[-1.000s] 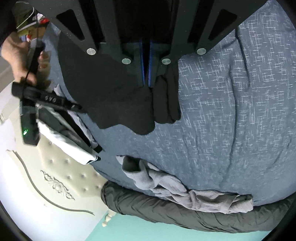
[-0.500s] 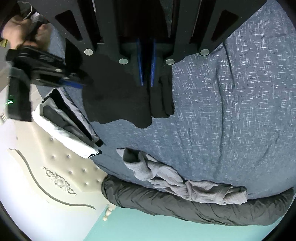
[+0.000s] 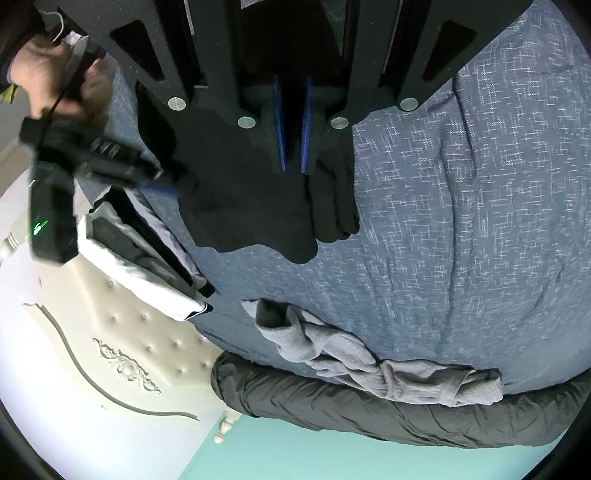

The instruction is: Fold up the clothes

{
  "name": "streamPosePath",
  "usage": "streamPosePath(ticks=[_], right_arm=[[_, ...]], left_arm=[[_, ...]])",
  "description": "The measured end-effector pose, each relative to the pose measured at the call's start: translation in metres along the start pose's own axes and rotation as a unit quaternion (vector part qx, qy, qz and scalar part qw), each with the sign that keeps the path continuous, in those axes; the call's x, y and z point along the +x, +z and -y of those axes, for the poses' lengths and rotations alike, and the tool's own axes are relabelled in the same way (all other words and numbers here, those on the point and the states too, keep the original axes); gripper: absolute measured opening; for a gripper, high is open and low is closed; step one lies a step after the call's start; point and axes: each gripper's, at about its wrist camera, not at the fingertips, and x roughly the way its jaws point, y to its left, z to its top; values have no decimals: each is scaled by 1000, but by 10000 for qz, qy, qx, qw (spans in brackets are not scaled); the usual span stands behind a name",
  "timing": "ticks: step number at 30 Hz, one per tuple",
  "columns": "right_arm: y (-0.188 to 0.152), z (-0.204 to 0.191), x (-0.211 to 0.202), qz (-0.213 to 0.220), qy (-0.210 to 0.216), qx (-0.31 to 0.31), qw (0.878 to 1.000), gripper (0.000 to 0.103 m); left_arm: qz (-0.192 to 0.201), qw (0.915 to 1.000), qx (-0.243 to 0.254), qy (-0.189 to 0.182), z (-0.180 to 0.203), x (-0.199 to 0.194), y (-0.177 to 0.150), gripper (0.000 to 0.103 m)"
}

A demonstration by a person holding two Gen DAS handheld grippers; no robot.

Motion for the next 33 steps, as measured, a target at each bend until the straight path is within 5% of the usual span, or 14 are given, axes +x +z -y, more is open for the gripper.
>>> streamPosePath(ticks=[13,33], right_arm=[[29,3,55,-822,-712,-163,9939,16],[-34,-21,-8,-905,-19,77,9959,16]], left_arm=[[62,9999,-151,-24,-9,-7,3,9],[-191,9997,-13,-128,-4,-35,-24,11]])
